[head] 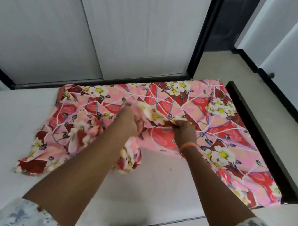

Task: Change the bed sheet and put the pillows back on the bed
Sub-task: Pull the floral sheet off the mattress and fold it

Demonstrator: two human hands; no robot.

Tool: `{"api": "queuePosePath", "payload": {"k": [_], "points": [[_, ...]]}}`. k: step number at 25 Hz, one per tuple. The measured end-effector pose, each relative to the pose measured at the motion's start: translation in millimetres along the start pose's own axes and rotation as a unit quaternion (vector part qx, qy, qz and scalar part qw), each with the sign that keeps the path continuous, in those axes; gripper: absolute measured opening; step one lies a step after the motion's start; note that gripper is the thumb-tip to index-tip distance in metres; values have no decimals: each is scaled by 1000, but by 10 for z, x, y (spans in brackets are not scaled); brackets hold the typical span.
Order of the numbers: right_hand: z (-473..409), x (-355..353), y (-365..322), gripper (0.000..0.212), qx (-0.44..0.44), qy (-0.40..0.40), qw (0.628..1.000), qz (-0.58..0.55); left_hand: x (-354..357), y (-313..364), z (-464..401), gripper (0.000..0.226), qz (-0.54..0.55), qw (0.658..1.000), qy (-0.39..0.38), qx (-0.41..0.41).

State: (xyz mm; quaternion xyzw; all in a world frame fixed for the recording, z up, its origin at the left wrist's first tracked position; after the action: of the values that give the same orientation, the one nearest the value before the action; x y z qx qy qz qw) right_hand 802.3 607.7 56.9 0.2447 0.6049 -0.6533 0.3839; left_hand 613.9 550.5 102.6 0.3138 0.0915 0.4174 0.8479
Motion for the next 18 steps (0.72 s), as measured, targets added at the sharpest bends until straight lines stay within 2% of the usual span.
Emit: {"api": "queuePosePath", "payload": {"k": [1, 2, 3, 4, 5, 6, 7, 8, 9, 10, 12, 14, 15, 16, 18], "points": [[-138, -118, -216, 18, -30, 10, 999, -12, 121, -95, 6, 19, -98, 994, 18, 53], [-261, -226, -391, 17, -61, 19, 998, -24, 246, -185, -12, 5, -181, 969, 53, 156], [-348, -321, -533, 18, -88, 29, 995, -36, 360, -226, 35, 18, -252, 917, 80, 299], [-411, -394, -614, 20, -112, 36, 992, -49, 500, -281, 73, 42, -331, 840, 48, 427], [-458, -458, -619, 22, -128, 34, 989, -63, 650, -361, 52, 57, -397, 766, -27, 506], [-476, -501, -547, 21, -138, 26, 987, -77, 775, -400, 49, 58, -433, 721, -84, 534], [-475, -538, -410, 19, -137, 18, 987, -83, 878, -385, 24, 45, -454, 701, -111, 538], [-465, -574, -208, 17, -127, 18, 989, -80, 952, -355, -36, 28, -470, 692, -96, 540], [-448, -614, 54, 16, -108, 22, 992, -68, 1041, -326, -88, 16, -474, 699, -77, 530], [-426, -646, 361, 19, -84, 25, 995, -44, 1150, -299, -119, 15, -464, 713, -65, 521], [-353, -648, 997, 48, -16, -22, 998, 48, 1313, -217, -161, 19, -427, 763, -48, 483], [-274, -616, 1676, 87, 81, -125, 980, 131, 1471, -127, -259, 20, -394, 800, -22, 452], [-230, -607, 2003, 93, 129, -166, 966, 150, 1540, -107, -348, 22, -405, 795, -4, 451], [-207, -604, 2311, 89, 172, -190, 954, 155, 1610, -120, -440, 27, -442, 772, 11, 456], [-244, -625, 2843, 75, 236, -201, 942, 132, 1837, -314, -632, 45, -564, 707, -4, 427]]}}
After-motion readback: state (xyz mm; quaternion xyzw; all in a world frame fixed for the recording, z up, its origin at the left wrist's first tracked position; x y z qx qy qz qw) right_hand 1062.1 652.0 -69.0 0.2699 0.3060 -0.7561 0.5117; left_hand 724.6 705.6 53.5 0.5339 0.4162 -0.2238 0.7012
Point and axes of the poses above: each hand's wrist, its own z-axis away from the middle knuckle, its own x-axis out of the palm, y = z × x, the point moved 3 cm from there along -z, towards the middle knuckle, and after that the axes turned 2 degrees about x, right-handed, at the moved point
